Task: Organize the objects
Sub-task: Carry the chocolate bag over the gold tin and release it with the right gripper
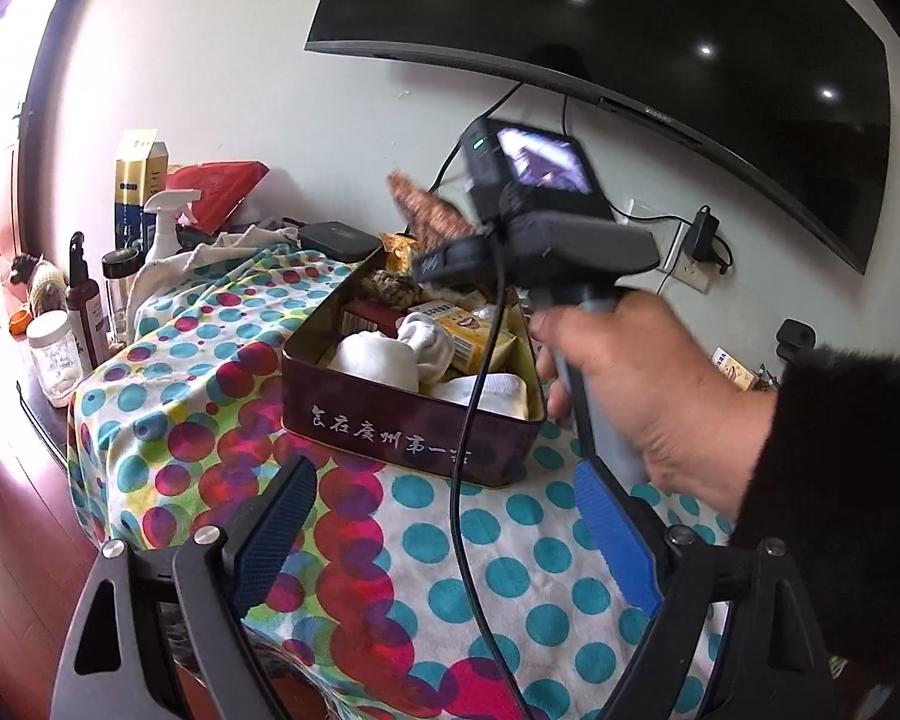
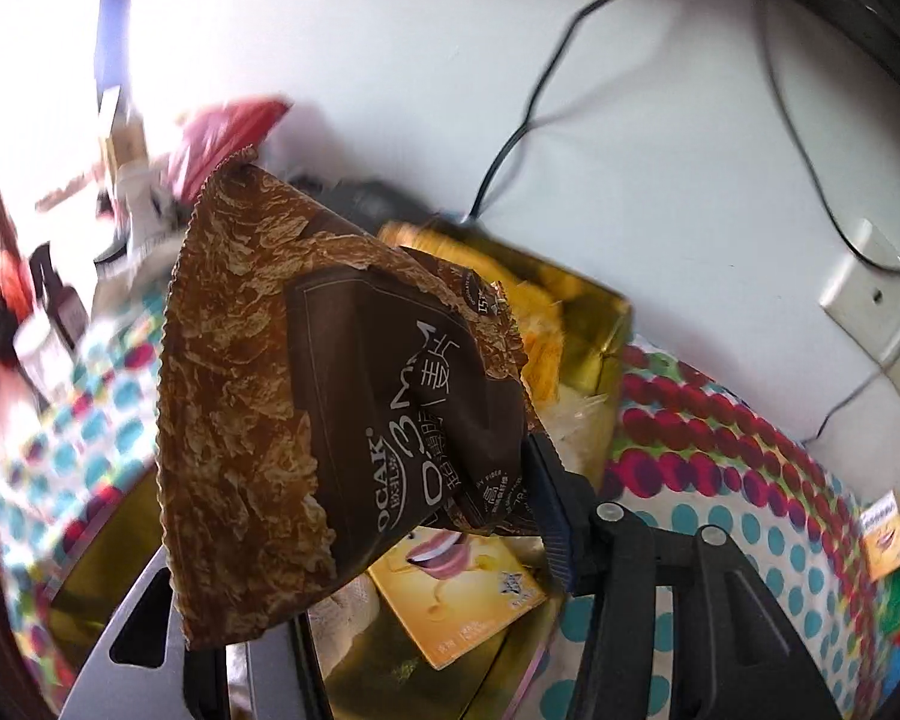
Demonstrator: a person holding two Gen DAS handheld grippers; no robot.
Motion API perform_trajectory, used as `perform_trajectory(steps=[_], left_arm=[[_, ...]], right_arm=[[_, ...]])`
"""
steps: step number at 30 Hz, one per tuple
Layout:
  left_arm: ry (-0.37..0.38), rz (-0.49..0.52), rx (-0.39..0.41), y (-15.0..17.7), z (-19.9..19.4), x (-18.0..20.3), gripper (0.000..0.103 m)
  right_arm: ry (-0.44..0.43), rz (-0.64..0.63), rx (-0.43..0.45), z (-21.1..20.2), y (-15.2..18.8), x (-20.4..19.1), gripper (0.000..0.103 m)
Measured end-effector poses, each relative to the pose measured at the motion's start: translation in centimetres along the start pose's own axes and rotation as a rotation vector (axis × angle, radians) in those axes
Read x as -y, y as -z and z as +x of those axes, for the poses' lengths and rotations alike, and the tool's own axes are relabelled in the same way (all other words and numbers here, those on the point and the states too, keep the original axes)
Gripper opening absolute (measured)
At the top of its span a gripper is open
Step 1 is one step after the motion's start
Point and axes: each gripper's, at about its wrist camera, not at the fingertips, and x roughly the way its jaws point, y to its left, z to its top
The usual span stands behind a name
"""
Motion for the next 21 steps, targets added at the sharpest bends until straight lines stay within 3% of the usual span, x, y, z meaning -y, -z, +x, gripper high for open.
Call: perform_trajectory(steps=[4, 9, 13, 17, 21], left_arm=[[-0.001, -0.008, -0.004, -0.1, 0.1, -0.1, 0.09], [0.001, -0.002, -0.004, 0.0, 0.1, 0.3, 0.09], [0.004, 0.011, 0.007, 0.0, -0.1, 0.6, 0.09], [0.008, 0.029, 0.015, 0.1, -0.4, 1.2, 0.09], [0.009, 0.057, 0.024, 0.3, -0.6, 2.1, 0.09]], right_arm=[[-0.024, -0.023, -0.036, 0.8, 0.5, 0.3, 0.054], [-0.013, -0.06, -0.059, 0.7, 0.3, -0.2, 0.09], [-0.007, -0.056, -0.061, 0.1, 1.4, 0.5, 0.093], [0.011, -0.01, 0.013, -3.5, 3.5, 2.8, 0.099], [0.107, 0.093, 0.053, -6.7, 7.4, 7.5, 0.102]])
